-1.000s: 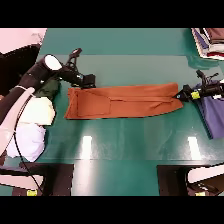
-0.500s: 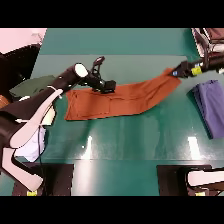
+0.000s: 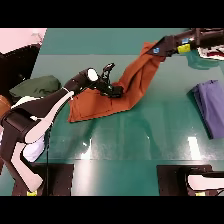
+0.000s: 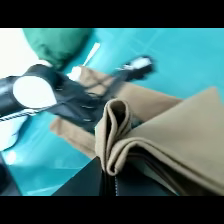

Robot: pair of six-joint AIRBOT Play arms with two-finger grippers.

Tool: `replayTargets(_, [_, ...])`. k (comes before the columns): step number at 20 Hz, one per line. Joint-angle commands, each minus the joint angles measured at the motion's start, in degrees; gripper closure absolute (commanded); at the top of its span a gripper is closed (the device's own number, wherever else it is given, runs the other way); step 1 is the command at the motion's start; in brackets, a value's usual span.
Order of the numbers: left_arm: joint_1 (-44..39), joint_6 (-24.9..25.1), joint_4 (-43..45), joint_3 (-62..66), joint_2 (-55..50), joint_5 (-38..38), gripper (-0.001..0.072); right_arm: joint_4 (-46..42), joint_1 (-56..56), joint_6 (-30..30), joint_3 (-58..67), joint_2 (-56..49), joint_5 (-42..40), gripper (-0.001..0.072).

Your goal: Fold the shirts.

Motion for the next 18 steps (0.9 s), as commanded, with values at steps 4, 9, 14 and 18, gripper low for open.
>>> replayTargets(4, [3.7,0.0,3.0,1.8,4.1,-3.1,0.0686,0.3,7.8,0.1,-0.2,-0.6,-4.9,0.0696])
replayTargets(9, [18.1,0.2,13.9,1.8,18.4,-10.4,0.0685,0.6,16.9,-1.6,-0.2,-4.2,-10.8,0.0695])
replayTargets(14, [32.2,0.2,17.3,1.8,30.9,-11.5,0.0684,5.8,32.5,-11.8,3.8,-15.6,-20.3,0.0413])
replayTargets(18, [37.5,0.3,17.3,1.9,34.3,-15.1,0.0684,-0.8,34.2,-8.5,11.0,-20.3,-11.9,0.0247])
